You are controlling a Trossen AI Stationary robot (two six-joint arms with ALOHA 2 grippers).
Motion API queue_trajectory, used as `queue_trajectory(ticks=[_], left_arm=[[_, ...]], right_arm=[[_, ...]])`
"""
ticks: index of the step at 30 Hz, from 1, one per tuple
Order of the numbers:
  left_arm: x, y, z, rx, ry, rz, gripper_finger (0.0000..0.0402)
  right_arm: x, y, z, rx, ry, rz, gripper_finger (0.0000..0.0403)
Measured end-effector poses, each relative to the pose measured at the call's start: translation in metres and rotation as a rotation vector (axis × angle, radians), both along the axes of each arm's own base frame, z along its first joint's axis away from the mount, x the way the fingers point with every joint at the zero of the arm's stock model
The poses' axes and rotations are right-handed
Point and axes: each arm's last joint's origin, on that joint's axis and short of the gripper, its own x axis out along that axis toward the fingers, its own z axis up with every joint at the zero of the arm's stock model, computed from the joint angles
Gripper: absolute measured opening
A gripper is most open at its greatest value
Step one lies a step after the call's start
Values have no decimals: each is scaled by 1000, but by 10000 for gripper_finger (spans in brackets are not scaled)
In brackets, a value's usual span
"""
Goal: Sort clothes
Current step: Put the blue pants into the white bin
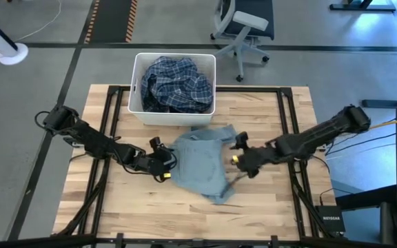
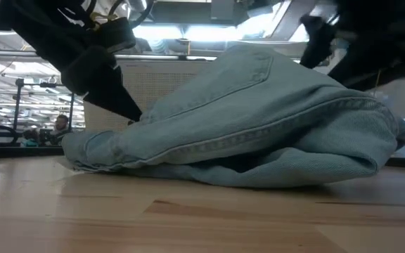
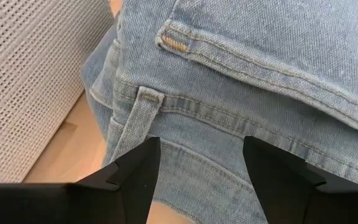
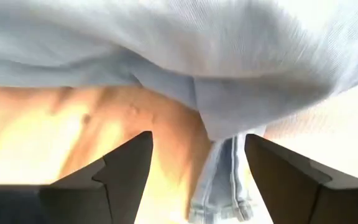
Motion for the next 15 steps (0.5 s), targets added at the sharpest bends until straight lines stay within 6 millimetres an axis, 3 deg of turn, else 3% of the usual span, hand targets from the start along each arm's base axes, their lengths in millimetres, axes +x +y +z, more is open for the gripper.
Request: queue_trajectory(ticks=[7, 15], left_arm=[[3, -1, 3, -15, -40, 0, 226], [7, -2, 7, -22, -97, -15, 226]], right_arm=[[-18, 36, 5, -162, -135, 160, 275], [-8, 45, -15, -486, -13, 427, 275]])
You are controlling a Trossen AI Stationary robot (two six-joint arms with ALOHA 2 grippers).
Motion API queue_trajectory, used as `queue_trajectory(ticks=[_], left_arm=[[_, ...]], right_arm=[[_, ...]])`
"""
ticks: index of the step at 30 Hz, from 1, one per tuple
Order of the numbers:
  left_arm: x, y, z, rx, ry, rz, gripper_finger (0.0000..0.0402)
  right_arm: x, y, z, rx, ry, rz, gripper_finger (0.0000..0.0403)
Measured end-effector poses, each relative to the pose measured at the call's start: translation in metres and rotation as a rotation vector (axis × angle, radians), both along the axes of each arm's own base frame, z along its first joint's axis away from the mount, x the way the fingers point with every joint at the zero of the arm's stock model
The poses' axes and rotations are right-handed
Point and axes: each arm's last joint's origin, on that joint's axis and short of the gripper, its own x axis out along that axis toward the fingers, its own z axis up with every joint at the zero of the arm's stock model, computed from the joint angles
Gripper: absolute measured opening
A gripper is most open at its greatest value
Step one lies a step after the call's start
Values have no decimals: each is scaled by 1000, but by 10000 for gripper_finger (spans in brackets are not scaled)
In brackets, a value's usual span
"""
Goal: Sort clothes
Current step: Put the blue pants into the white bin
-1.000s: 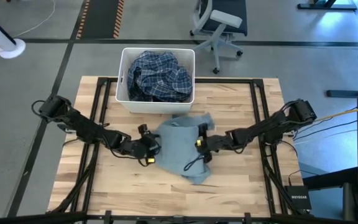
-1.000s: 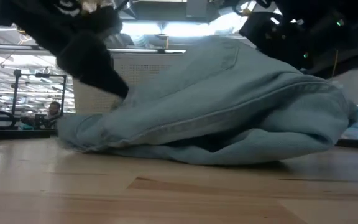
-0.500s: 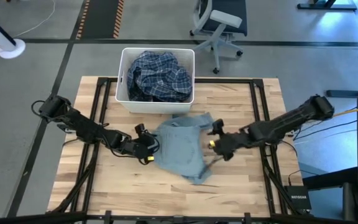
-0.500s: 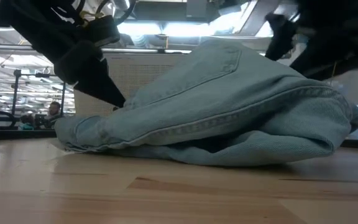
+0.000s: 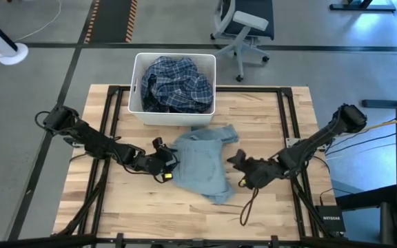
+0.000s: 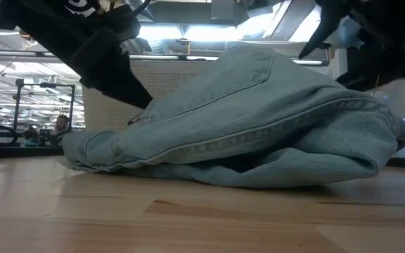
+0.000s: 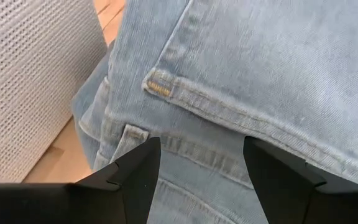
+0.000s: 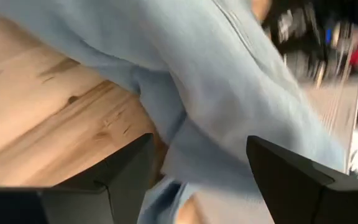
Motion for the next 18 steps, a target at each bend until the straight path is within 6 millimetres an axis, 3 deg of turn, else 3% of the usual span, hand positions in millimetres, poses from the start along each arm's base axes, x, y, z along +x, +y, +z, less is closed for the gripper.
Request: queue_trajectory(ticks=[6, 13, 18], left_arm=[[-1, 0, -1, 8, 13, -3, 226], [-1, 0, -1, 6, 11, -2, 226], [-1, 0, -1, 6, 12, -2, 226]], right_arm=[[17, 11, -6, -204, -27, 199, 275], [25, 15, -24, -414, 65, 309, 275], [37, 21, -30, -486, 15, 326, 275]])
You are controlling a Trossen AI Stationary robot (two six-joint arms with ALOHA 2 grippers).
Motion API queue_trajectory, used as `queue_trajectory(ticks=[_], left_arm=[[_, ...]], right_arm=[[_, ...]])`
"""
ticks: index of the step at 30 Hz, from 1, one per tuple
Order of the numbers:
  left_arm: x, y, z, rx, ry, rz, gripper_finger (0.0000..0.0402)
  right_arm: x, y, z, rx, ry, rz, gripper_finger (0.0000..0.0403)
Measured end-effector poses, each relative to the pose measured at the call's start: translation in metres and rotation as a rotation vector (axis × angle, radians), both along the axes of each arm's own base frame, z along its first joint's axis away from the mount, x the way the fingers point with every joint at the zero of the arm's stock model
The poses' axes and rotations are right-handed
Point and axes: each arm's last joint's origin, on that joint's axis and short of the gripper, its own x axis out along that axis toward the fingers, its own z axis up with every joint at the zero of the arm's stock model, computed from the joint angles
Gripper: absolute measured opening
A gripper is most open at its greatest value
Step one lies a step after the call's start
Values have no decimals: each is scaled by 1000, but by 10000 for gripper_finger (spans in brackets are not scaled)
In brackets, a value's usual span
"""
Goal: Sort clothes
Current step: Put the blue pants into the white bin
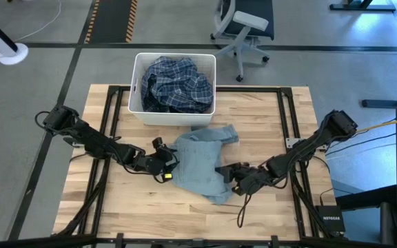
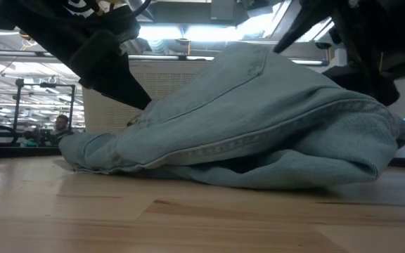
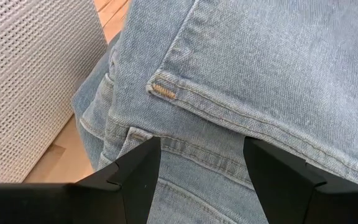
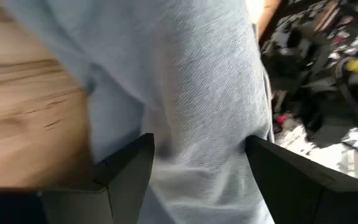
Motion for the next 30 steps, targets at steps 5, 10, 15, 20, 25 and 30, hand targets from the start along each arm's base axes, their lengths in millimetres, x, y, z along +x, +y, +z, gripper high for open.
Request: queue_trajectory(ticks=[5, 10, 15, 20, 25, 30], left_arm=[[0, 0, 0, -2, -1, 1, 226], [0, 0, 0, -4, -6, 2, 226], [2, -1, 2, -11, -30, -1, 226], [2, -1, 2, -9, -30, -2, 226], [2, -1, 2, -18, -36, 4, 226], [3, -1, 3, -22, -49, 9, 226]], right_arm=[[10, 0, -4, -14, -14, 45, 275], [23, -12, -13, -1, 3, 37, 275], [34, -15, -14, -36, -19, 165, 275], [45, -21, -9, -15, -83, 244, 275], [51, -36, -8, 24, -84, 256, 275], [56, -49, -8, 29, -90, 215, 274]])
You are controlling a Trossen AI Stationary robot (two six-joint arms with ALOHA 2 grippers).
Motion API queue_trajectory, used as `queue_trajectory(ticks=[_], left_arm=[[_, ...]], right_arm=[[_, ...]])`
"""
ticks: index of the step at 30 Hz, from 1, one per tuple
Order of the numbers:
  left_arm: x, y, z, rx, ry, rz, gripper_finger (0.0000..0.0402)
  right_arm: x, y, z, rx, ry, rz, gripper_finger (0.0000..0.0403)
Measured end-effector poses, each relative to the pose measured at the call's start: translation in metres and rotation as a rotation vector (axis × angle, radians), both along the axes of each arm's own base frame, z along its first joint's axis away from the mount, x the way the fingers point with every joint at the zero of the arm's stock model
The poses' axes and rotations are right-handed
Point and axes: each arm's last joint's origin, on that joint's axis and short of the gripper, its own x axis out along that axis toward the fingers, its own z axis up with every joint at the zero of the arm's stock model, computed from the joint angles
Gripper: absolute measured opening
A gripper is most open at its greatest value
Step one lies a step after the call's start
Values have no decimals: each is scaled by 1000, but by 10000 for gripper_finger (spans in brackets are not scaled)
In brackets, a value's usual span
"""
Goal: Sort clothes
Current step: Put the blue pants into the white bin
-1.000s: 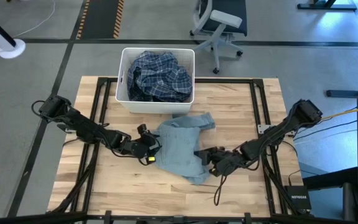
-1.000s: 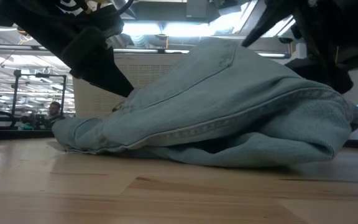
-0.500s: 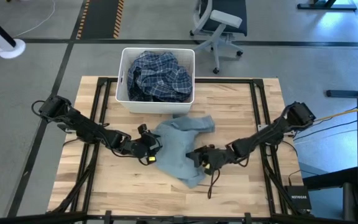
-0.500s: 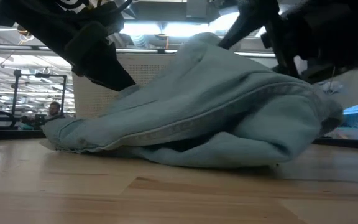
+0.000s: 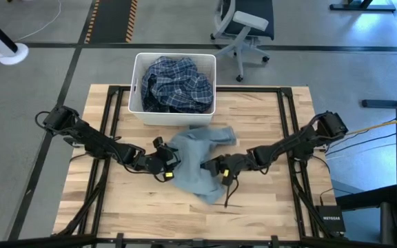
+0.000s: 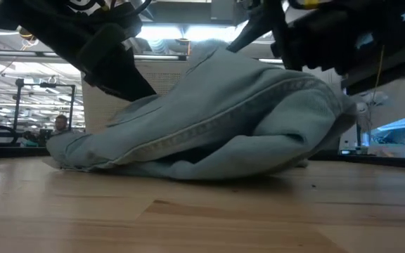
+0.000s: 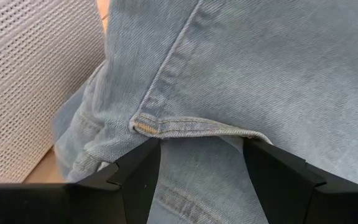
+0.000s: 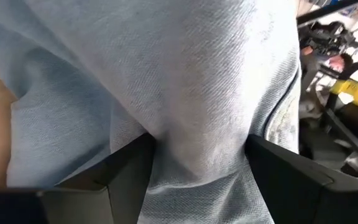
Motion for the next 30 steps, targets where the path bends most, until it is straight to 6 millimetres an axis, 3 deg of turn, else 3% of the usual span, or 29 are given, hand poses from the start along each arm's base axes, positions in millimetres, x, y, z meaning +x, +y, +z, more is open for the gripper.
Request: queue_trajectory(ticks=[4, 8, 13, 17, 22, 30], left_arm=[[1, 0, 1, -7, -13, 0, 226], [3, -2, 4, -23, -55, -14, 226], [5, -2, 6, -15, -67, -30, 226], [4, -3, 6, -15, -65, -35, 226], [-1, -10, 13, 19, -70, -88, 226], [-35, -15, 61, 22, -199, -112, 226]], right_arm=[[3, -7, -3, 37, 0, -43, 255], [8, -11, -16, 53, 35, -82, 210], [14, -11, -35, 47, 37, -149, 117], [18, -11, -33, 117, -12, -231, 32], [21, -8, -18, 235, -85, -317, 38], [8, 9, 30, 299, -208, -348, 37]])
